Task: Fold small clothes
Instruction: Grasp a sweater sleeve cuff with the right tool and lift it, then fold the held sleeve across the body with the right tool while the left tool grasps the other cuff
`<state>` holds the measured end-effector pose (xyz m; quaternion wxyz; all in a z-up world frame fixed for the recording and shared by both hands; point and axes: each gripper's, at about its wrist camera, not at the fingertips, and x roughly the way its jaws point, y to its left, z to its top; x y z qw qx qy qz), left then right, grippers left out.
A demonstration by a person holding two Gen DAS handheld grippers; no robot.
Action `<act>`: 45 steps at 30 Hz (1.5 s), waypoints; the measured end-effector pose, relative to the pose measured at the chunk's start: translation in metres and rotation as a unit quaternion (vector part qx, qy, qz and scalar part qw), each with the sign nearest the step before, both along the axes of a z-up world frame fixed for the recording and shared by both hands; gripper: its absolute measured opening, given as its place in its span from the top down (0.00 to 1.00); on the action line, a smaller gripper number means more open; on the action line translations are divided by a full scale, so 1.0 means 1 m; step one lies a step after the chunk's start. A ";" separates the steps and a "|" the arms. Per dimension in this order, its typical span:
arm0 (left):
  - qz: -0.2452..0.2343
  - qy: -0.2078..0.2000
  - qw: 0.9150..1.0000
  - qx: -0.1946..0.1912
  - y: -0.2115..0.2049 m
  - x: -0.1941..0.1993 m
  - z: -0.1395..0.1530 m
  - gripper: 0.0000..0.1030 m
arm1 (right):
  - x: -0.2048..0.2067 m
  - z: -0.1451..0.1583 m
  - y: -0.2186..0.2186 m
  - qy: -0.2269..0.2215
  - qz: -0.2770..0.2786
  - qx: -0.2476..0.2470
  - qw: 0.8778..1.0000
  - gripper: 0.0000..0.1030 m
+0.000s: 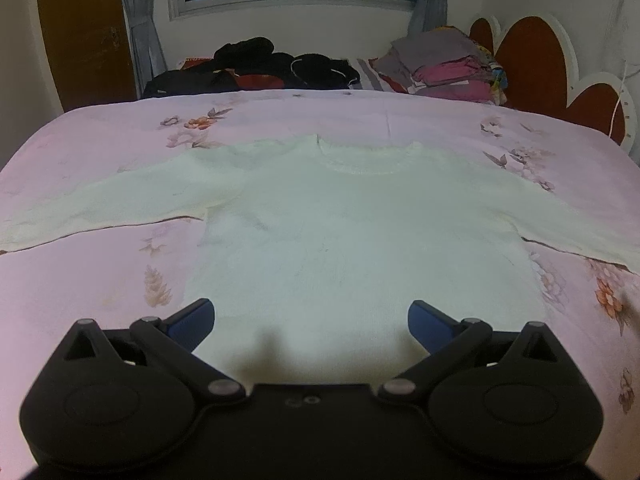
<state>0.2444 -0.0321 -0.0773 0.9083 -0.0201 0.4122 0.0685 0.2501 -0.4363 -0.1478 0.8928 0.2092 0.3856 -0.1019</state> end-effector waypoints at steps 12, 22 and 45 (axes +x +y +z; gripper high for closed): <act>0.002 0.013 1.000 0.022 -0.005 0.037 -0.009 0.00 | 0.055 -0.047 -0.067 0.034 -0.094 0.007 0.995 0.34; -0.004 0.016 0.999 0.029 -0.002 0.049 -0.007 0.02 | 0.076 -0.063 -0.077 0.016 -0.098 0.028 0.995 0.93; 0.007 -0.017 1.000 -0.004 0.075 0.050 0.007 0.05 | 0.115 0.039 0.132 -0.129 0.123 0.040 0.983 0.98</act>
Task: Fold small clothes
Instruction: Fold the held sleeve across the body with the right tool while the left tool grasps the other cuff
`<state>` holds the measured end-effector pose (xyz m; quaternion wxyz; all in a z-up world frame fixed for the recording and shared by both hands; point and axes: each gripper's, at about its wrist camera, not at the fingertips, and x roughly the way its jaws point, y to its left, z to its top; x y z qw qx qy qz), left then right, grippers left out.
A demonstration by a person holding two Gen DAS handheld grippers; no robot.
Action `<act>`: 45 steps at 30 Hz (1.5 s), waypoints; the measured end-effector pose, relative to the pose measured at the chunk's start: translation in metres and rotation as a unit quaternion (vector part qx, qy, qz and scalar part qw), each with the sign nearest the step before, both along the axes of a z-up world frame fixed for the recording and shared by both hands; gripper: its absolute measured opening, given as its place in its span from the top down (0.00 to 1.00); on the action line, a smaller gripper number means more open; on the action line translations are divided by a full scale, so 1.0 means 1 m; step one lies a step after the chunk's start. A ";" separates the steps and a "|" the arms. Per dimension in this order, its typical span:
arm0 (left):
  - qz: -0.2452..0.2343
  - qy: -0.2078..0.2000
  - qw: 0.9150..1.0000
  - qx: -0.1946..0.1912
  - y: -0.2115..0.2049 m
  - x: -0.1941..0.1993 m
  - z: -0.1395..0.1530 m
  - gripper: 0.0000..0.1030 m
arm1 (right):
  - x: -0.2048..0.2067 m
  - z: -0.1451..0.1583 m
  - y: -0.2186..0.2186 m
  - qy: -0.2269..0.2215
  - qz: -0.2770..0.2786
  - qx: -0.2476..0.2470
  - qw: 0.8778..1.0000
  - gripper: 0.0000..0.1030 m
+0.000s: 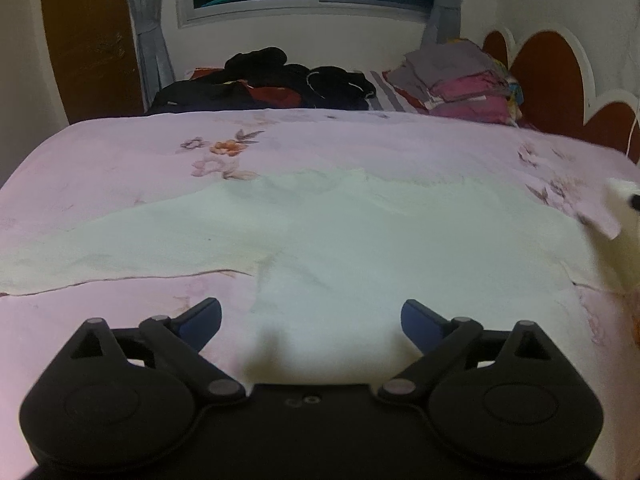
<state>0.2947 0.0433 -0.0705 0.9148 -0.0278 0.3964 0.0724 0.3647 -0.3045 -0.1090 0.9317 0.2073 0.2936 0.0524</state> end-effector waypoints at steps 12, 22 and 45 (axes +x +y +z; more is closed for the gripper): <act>0.014 0.001 0.999 -0.031 0.075 0.017 -0.009 0.06 | 0.021 -0.038 0.213 0.050 0.167 0.023 0.984 0.98; -0.043 0.018 0.994 -0.095 0.055 0.056 -0.025 0.05 | -0.003 -0.052 0.229 0.061 0.175 0.011 0.983 0.24; -0.044 0.014 0.979 -0.200 0.000 0.122 -0.072 0.93 | -0.028 -0.090 0.082 0.114 0.034 -0.102 0.988 0.24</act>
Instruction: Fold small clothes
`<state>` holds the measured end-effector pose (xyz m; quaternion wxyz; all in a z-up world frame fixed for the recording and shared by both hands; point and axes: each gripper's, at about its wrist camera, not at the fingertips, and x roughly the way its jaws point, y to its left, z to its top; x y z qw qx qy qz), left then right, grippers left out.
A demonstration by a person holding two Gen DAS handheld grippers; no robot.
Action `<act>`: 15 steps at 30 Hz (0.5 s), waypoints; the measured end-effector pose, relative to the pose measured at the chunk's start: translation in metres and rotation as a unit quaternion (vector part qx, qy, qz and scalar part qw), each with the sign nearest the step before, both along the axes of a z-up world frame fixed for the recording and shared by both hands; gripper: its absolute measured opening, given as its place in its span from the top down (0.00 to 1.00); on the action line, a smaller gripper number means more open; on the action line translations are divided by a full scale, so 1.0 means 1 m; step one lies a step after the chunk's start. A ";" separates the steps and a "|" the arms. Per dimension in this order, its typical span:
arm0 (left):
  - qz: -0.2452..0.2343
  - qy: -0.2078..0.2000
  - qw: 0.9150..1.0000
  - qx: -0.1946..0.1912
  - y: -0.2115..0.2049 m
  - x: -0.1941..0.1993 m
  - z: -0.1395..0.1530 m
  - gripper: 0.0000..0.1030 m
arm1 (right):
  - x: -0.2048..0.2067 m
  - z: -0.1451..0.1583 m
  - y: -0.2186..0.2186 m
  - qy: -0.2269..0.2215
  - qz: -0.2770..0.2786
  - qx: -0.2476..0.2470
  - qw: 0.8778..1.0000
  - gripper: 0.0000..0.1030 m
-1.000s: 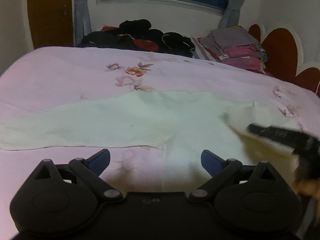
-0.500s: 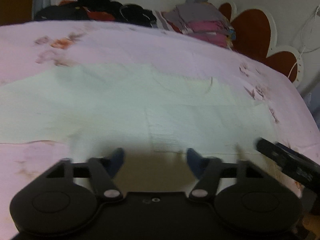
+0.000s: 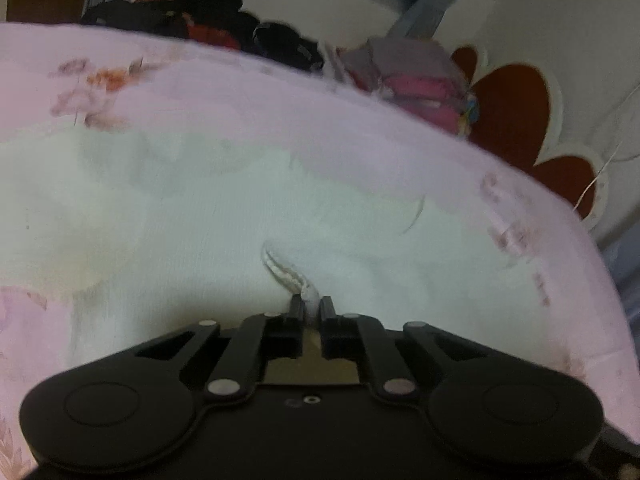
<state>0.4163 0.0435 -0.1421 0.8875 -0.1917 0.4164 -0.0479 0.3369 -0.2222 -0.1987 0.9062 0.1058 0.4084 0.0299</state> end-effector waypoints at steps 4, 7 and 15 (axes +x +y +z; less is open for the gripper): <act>0.003 -0.051 0.998 -0.032 0.014 -0.007 0.040 0.94 | 0.009 -0.003 0.006 -0.002 0.003 -0.001 1.000 0.29; 0.017 -0.085 0.996 -0.029 0.032 -0.011 0.064 0.93 | 0.016 -0.006 0.010 0.002 0.004 -0.001 1.000 0.43; 0.062 -0.045 0.997 0.016 0.066 -0.009 0.032 0.93 | 0.037 -0.007 0.014 -0.007 0.003 0.007 1.000 0.75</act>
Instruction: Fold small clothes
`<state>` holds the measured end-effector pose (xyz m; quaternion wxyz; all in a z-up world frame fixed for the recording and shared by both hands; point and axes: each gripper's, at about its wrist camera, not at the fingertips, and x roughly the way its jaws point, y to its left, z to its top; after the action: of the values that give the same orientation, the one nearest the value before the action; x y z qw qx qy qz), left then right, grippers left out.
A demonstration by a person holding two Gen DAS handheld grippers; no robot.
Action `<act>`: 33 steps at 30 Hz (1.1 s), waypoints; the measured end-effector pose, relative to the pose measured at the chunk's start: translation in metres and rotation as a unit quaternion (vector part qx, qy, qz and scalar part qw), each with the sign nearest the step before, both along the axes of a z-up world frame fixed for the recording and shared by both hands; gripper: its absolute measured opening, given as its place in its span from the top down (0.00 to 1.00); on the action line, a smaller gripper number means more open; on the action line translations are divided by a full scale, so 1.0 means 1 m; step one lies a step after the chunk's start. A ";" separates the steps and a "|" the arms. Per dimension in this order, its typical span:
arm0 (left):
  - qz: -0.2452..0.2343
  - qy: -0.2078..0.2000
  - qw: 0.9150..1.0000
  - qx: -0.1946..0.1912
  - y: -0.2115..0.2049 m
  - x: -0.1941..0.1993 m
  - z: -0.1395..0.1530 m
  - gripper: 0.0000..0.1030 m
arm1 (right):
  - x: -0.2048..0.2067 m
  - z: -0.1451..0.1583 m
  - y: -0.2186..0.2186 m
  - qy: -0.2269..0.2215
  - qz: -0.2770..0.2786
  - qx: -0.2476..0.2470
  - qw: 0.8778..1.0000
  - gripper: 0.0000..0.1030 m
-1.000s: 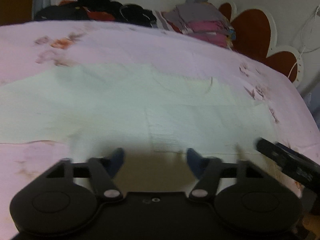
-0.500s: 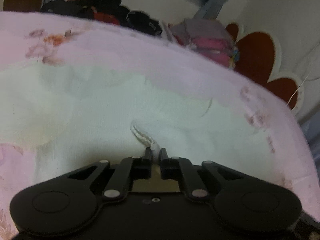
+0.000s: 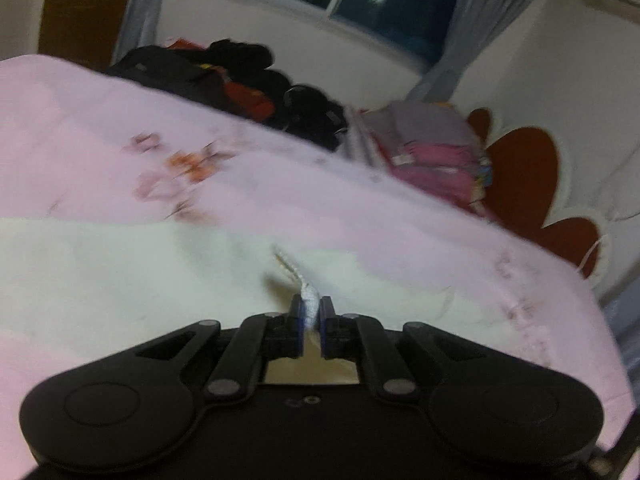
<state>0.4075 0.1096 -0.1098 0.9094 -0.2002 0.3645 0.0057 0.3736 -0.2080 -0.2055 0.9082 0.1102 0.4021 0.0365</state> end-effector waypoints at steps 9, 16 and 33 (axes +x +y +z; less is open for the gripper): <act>-0.014 0.059 0.997 0.049 -0.009 0.009 -0.041 0.85 | -0.004 -0.002 -0.020 0.012 -0.038 0.007 0.999 0.88; 0.011 0.008 0.996 0.092 0.001 -0.019 -0.013 0.61 | -0.029 0.028 -0.034 -0.033 -0.040 0.010 0.999 0.27; -0.047 0.022 0.994 0.099 -0.039 0.024 -0.050 0.54 | 0.112 -0.015 -0.017 0.029 -0.024 0.076 0.996 0.83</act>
<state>0.4318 0.0710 -0.1600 0.9158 -0.0916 0.3910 0.0036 0.4860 -0.2247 -0.2210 0.8855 0.1895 0.4221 0.0424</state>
